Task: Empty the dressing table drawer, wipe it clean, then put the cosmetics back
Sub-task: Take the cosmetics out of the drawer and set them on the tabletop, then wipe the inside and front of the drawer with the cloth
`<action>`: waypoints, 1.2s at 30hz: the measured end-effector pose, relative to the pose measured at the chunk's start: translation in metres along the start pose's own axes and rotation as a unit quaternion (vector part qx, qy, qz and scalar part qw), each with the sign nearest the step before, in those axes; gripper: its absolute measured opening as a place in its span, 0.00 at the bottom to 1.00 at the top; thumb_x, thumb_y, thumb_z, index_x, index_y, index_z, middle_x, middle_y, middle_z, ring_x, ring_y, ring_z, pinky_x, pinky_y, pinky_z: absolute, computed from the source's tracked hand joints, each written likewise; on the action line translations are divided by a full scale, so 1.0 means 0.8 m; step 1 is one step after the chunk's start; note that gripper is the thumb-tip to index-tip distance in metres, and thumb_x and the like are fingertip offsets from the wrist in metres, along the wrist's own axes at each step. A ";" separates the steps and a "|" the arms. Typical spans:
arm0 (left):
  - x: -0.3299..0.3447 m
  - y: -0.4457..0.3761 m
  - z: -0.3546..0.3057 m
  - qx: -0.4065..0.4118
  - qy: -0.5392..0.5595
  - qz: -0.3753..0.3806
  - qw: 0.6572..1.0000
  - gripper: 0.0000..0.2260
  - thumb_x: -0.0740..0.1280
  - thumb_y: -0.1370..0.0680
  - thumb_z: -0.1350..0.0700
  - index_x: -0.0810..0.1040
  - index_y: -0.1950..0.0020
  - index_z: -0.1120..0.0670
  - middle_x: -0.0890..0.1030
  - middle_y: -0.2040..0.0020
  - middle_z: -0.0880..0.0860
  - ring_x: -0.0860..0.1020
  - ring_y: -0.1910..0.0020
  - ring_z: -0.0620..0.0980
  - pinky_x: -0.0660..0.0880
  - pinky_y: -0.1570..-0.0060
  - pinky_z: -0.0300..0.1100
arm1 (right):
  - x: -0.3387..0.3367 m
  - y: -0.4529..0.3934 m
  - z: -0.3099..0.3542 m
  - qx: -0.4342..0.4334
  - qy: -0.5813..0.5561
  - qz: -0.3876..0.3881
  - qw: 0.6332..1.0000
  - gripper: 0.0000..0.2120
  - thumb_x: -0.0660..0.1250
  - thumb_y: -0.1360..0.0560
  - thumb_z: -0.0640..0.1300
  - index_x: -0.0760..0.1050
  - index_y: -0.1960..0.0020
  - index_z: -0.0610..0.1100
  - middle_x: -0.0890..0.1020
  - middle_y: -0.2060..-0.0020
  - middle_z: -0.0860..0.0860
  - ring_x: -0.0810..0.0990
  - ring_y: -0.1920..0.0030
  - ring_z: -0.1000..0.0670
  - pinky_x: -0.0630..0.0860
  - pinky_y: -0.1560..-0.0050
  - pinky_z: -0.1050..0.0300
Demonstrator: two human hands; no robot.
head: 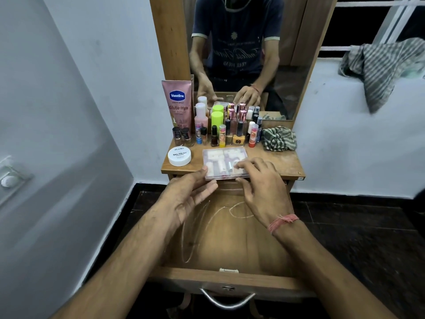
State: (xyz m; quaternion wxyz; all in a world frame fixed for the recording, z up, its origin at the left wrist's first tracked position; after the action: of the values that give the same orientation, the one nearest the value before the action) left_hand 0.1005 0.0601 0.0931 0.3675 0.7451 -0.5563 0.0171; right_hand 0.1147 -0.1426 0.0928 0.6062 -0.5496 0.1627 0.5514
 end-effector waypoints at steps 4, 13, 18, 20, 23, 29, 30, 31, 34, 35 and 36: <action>-0.018 0.015 0.011 0.064 -0.023 -0.037 0.997 0.07 0.69 0.14 0.67 0.83 0.37 0.61 0.91 0.45 0.59 0.91 0.49 0.53 0.88 0.59 0.42 | 0.000 -0.012 0.004 0.015 0.006 -0.011 1.000 0.14 0.74 0.20 0.49 0.79 0.35 0.53 0.80 0.39 0.54 0.77 0.40 0.48 0.78 0.37 0.48; -0.125 0.036 -0.009 0.289 -0.520 -0.185 0.783 0.08 0.79 0.21 0.45 0.83 0.46 0.44 0.85 0.52 0.44 0.83 0.57 0.48 0.80 0.53 0.49 | -0.045 -0.050 -0.059 0.079 -0.040 -0.038 0.995 0.18 0.72 0.19 0.56 0.80 0.32 0.49 0.84 0.37 0.50 0.77 0.37 0.47 0.78 0.35 0.47; -0.128 -0.028 -0.007 0.166 -0.550 -0.139 0.806 0.36 0.65 0.26 0.19 0.80 0.34 0.46 0.85 0.40 0.46 0.83 0.39 0.53 0.80 0.37 0.57 | -0.051 -0.097 -0.121 0.152 0.072 0.061 0.984 0.28 0.70 0.18 0.53 0.70 0.20 0.50 0.76 0.25 0.45 0.71 0.26 0.40 0.70 0.23 0.42; -0.106 -0.039 0.000 0.158 -0.561 -0.109 0.806 0.33 0.61 0.17 0.25 0.78 0.28 0.50 0.83 0.34 0.49 0.81 0.35 0.56 0.79 0.35 0.59 | -0.043 -0.106 -0.128 0.144 0.065 0.112 0.981 0.32 0.69 0.18 0.55 0.65 0.17 0.51 0.73 0.23 0.44 0.70 0.25 0.38 0.69 0.23 0.42; -0.082 -0.048 0.011 0.204 -0.615 -0.115 0.753 0.27 0.56 0.11 0.36 0.74 0.26 0.57 0.81 0.31 0.58 0.80 0.33 0.63 0.78 0.34 0.61 | -0.036 -0.112 -0.133 0.135 0.103 0.125 0.978 0.34 0.66 0.18 0.60 0.60 0.16 0.56 0.72 0.26 0.43 0.68 0.27 0.37 0.73 0.29 0.40; -0.096 -0.052 0.023 0.289 -0.656 -0.130 0.685 0.29 0.47 0.11 0.36 0.74 0.32 0.58 0.84 0.39 0.62 0.82 0.42 0.67 0.81 0.43 0.65 | -0.041 -0.116 -0.117 0.127 0.175 0.144 0.966 0.27 0.62 0.17 0.61 0.69 0.22 0.49 0.75 0.31 0.41 0.71 0.30 0.38 0.75 0.32 0.40; -0.098 -0.052 0.023 0.291 -0.659 -0.132 0.681 0.29 0.47 0.10 0.37 0.74 0.31 0.58 0.84 0.39 0.62 0.82 0.41 0.68 0.81 0.42 0.66 | -0.046 -0.110 -0.108 0.125 0.194 0.135 0.964 0.27 0.61 0.17 0.61 0.72 0.25 0.45 0.77 0.33 0.41 0.72 0.32 0.39 0.76 0.34 0.40; -0.097 -0.051 0.023 0.291 -0.658 -0.129 0.682 0.28 0.48 0.10 0.38 0.74 0.30 0.58 0.84 0.39 0.63 0.82 0.40 0.69 0.81 0.41 0.66 | -0.053 -0.100 -0.098 0.126 0.211 0.114 0.963 0.27 0.60 0.17 0.62 0.74 0.29 0.43 0.78 0.35 0.40 0.73 0.34 0.39 0.77 0.36 0.40; -0.099 -0.051 0.026 0.289 -0.649 -0.138 0.690 0.25 0.50 0.09 0.40 0.73 0.29 0.59 0.84 0.38 0.64 0.82 0.39 0.70 0.80 0.41 0.66 | -0.082 -0.033 -0.064 0.135 0.219 0.026 0.966 0.27 0.63 0.19 0.62 0.77 0.36 0.40 0.76 0.41 0.41 0.72 0.40 0.40 0.76 0.41 0.43; -0.098 -0.049 0.026 0.289 -0.646 -0.137 0.693 0.25 0.51 0.09 0.41 0.73 0.28 0.59 0.84 0.39 0.64 0.82 0.39 0.70 0.80 0.41 0.65 | -0.090 -0.005 -0.052 0.131 0.211 0.016 0.969 0.25 0.65 0.20 0.60 0.76 0.36 0.39 0.74 0.42 0.41 0.71 0.41 0.41 0.77 0.41 0.44; -0.098 -0.051 0.027 0.287 -0.647 -0.139 0.693 0.25 0.51 0.09 0.41 0.73 0.28 0.59 0.84 0.39 0.64 0.82 0.39 0.70 0.80 0.42 0.65 | -0.096 0.023 -0.040 0.119 0.204 0.021 0.972 0.24 0.67 0.21 0.58 0.76 0.36 0.40 0.73 0.42 0.42 0.71 0.41 0.41 0.78 0.42 0.44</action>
State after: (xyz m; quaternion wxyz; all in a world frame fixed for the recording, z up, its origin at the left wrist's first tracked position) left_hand 0.0963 0.1164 0.0217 -0.3170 0.7097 -0.5149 -0.3615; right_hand 0.0861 -0.2114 0.1343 0.6093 -0.5710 0.3587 0.4171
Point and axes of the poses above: each hand's wrist, its own y-axis away from the middle knuckle, its own x-axis out of the palm, z = x × y, the point moved 3 cm from there along -y, towards the middle knuckle
